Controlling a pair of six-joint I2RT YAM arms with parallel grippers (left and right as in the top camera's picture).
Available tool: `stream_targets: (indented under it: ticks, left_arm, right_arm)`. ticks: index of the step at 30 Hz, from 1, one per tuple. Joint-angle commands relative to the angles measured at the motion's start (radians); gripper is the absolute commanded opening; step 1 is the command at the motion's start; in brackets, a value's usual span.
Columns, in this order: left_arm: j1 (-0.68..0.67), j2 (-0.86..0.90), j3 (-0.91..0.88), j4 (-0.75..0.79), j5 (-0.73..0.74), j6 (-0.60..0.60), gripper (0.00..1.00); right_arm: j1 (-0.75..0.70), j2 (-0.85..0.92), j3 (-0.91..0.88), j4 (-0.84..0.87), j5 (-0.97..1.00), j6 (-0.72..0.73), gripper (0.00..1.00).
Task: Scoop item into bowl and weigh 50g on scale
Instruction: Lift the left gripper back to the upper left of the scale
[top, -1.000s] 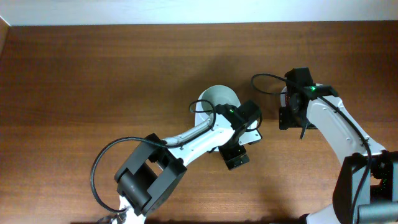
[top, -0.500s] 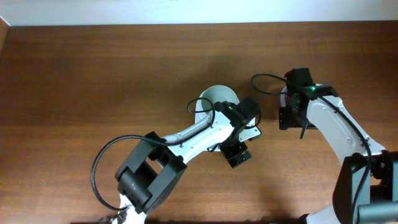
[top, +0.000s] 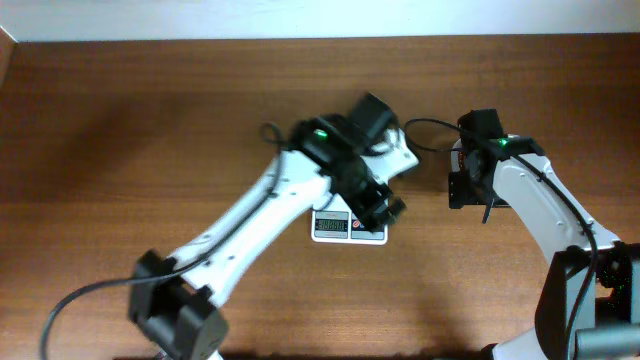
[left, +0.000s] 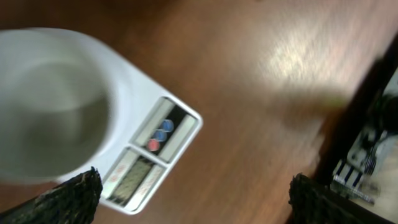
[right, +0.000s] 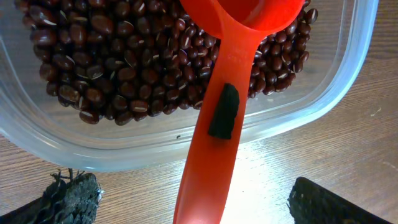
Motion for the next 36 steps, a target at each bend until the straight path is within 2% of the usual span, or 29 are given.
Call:
stream_targets:
  ticks: [1,3,6,12,16,19,28,30,36]
  left_arm:
    - [0.129,-0.010,0.005,0.024,0.020,-0.115,0.99]
    - [0.214,-0.010,0.005,0.072,0.030,-0.175,0.99]
    - [0.309,-0.009,0.005,0.166,0.021,-0.203,0.99]
    - [0.518,-0.004,0.005,0.395,-0.227,-0.288,0.99]
    - [0.620,0.031,0.005,0.488,-0.195,-0.310,0.99]
    - [0.632,0.059,0.005,0.488,-0.150,-0.313,0.99]
    - [0.641,0.095,0.005,0.383,-0.163,-0.313,0.99]
    - [0.624,0.091,0.005,0.309,-0.081,-0.307,0.99]
    - [0.567,0.050,0.005,0.243,0.019,-0.305,0.99]
  right_arm:
    - [-0.005,0.005,0.019,0.001,-0.005,0.011,0.99]
    - [-0.005,0.005,0.019,0.001,-0.005,0.011,0.99]
    - [-0.005,0.005,0.019,0.001,-0.005,0.011,0.99]
    - [-0.005,0.005,0.019,0.001,-0.005,0.011,0.99]
    - [-0.005,0.005,0.019,0.001,-0.005,0.011,0.99]
    - [-0.005,0.005,0.019,0.001,-0.005,0.011,0.99]
    - [-0.005,0.005,0.019,0.001,-0.005,0.011,0.99]
    - [-0.005,0.005,0.019,0.001,-0.005,0.011,0.99]
    - [-0.005,0.005,0.019,0.001,-0.005,0.011,0.99]
